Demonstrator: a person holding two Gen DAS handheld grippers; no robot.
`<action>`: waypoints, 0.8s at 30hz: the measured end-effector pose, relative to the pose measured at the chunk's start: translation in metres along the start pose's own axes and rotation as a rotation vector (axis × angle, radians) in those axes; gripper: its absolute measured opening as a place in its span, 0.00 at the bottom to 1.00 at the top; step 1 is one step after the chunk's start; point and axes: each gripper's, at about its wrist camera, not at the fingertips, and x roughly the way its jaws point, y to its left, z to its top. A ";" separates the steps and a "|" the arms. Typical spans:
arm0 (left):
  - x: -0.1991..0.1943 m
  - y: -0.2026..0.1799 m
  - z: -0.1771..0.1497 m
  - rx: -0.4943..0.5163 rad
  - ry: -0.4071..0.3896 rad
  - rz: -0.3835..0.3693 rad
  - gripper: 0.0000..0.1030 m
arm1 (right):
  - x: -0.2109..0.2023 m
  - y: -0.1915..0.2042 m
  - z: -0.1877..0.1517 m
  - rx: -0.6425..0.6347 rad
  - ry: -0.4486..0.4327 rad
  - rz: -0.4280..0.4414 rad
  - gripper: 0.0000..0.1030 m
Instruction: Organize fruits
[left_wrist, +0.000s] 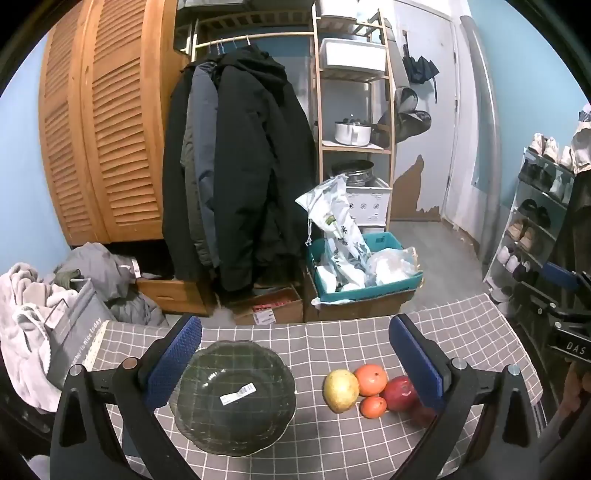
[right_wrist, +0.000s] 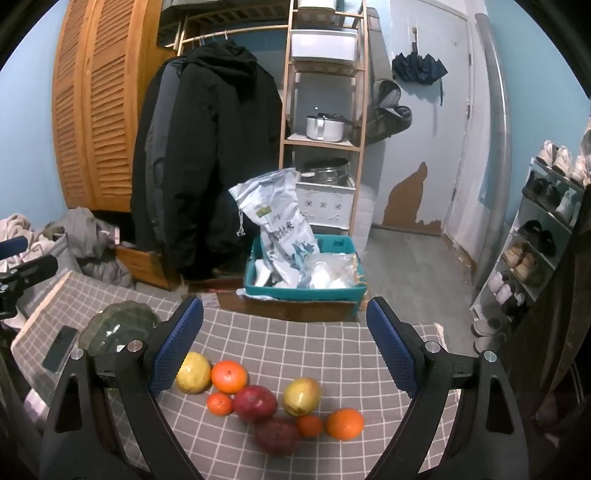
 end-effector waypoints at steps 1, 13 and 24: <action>0.000 0.000 0.000 0.001 0.002 0.001 0.99 | 0.000 0.000 0.000 -0.002 0.004 -0.001 0.86; 0.000 0.007 0.002 -0.010 -0.001 -0.003 0.99 | 0.000 0.002 0.000 -0.005 0.003 -0.001 0.86; -0.005 0.003 0.001 -0.003 -0.019 0.000 0.99 | -0.001 0.002 0.000 -0.006 0.003 -0.002 0.86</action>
